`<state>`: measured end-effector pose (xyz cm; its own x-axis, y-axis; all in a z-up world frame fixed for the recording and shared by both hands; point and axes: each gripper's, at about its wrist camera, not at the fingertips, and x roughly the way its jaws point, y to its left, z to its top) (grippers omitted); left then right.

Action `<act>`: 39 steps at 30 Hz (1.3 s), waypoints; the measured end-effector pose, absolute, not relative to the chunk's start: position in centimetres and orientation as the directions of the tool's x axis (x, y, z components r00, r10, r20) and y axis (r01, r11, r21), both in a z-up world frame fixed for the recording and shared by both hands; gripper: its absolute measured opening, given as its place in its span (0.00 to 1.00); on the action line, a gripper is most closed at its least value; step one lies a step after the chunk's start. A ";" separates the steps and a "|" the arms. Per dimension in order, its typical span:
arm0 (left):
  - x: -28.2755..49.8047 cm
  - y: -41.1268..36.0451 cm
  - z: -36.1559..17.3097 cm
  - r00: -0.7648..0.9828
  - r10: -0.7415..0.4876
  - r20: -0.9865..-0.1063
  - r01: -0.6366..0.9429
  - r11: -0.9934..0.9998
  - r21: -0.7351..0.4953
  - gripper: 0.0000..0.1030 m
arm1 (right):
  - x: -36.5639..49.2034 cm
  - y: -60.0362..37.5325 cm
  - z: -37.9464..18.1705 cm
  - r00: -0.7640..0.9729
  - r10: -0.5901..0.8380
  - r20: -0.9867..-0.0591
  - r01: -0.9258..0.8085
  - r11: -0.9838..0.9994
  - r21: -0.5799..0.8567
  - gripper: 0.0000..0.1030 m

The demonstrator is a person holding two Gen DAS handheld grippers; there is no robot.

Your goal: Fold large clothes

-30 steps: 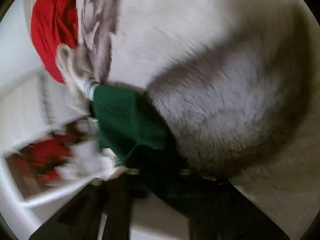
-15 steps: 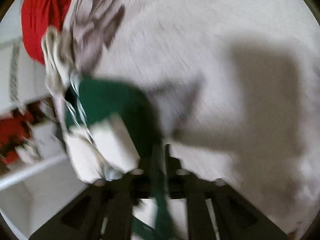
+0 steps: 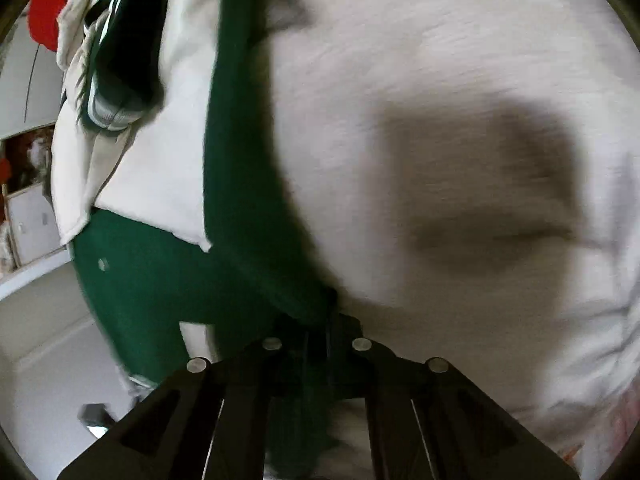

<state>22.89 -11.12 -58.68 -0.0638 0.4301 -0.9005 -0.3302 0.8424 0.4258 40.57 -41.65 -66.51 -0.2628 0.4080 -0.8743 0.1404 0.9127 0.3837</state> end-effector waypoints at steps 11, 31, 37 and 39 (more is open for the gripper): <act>22.1 -13.3 -55.6 0.009 0.473 -0.881 -0.295 0.843 0.450 1.00 | 37.3 -37.1 -63.8 -0.404 0.438 -0.803 0.021 0.882 0.471 0.44; 21.4 -34.6 -60.4 0.082 0.312 -0.947 0.062 0.946 0.317 0.88 | 34.6 -47.5 -60.0 -0.317 0.503 -0.804 0.132 0.863 0.488 0.57; 22.3 -31.9 -57.1 0.131 0.353 -0.926 -0.065 0.935 0.347 0.27 | 41.9 -46.9 -62.8 -0.233 0.672 -0.703 0.057 0.731 0.680 0.84; 22.5 -31.4 -55.8 0.134 0.386 -0.913 -0.105 0.921 0.374 0.23 | 45.3 -45.3 -64.6 -0.221 0.701 -0.678 0.041 0.701 0.712 0.85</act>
<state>22.53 -31.41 -55.85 0.1336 0.3859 -0.9128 -0.1049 0.9214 0.3741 45.34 -45.29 -64.59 -0.2210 0.7014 -0.6776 0.0405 0.7008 0.7122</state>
